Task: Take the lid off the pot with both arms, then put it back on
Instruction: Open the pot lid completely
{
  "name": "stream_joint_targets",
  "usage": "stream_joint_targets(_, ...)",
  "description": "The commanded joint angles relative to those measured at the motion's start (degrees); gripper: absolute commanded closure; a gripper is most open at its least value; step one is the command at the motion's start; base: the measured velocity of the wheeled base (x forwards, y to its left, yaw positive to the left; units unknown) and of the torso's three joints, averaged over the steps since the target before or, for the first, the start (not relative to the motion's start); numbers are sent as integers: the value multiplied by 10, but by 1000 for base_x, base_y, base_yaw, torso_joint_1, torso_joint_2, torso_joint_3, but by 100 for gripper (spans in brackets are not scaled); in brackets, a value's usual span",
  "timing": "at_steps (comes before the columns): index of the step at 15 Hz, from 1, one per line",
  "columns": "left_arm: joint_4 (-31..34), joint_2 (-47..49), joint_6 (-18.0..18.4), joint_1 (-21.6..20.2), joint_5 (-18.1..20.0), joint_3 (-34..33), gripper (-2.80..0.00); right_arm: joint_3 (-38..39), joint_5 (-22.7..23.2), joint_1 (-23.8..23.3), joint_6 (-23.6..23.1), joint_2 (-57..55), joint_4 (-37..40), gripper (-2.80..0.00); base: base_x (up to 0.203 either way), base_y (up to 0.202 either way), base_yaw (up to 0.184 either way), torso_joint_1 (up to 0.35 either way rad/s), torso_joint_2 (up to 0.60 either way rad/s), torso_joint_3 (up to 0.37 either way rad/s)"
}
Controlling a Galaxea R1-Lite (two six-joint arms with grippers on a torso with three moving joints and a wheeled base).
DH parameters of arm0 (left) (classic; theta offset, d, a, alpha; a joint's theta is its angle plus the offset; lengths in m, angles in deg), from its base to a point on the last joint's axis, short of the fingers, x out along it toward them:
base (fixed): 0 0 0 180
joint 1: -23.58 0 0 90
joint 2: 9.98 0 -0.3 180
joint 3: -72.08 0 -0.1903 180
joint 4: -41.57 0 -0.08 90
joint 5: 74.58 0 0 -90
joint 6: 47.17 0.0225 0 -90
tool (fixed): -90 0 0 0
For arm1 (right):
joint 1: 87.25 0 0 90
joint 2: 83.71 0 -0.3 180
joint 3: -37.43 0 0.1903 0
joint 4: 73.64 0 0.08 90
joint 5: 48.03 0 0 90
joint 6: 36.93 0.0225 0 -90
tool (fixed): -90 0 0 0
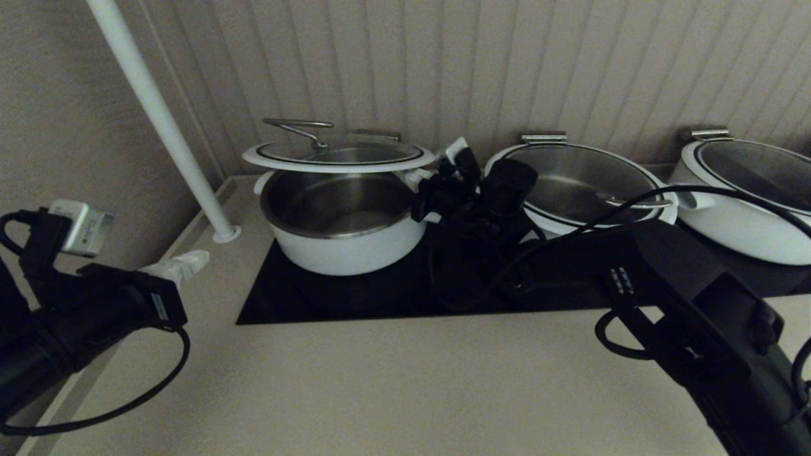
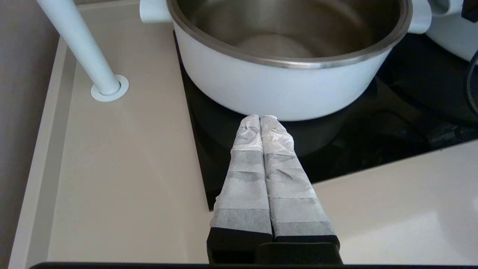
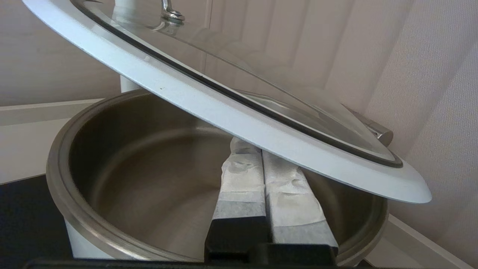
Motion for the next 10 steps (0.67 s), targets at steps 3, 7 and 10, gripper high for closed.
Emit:
stream_joint_targets(3, -3, -7, 6, 0, 2, -20, 0, 0, 1, 0, -1, -1, -4, 0, 0, 0, 0, 0, 0, 0)
stream_joint_targets(7, -3, -43, 8, 2, 5, -71, 0, -1, 1, 0, -1, -2, -4, 0, 0, 0, 0, 0, 0, 0)
stream_joint_targets(10, -3, -76, 8, 2, 6, -118, 0, -3, 1, 0, -1, -2, -3, 0, 0, 0, 0, 0, 0, 0)
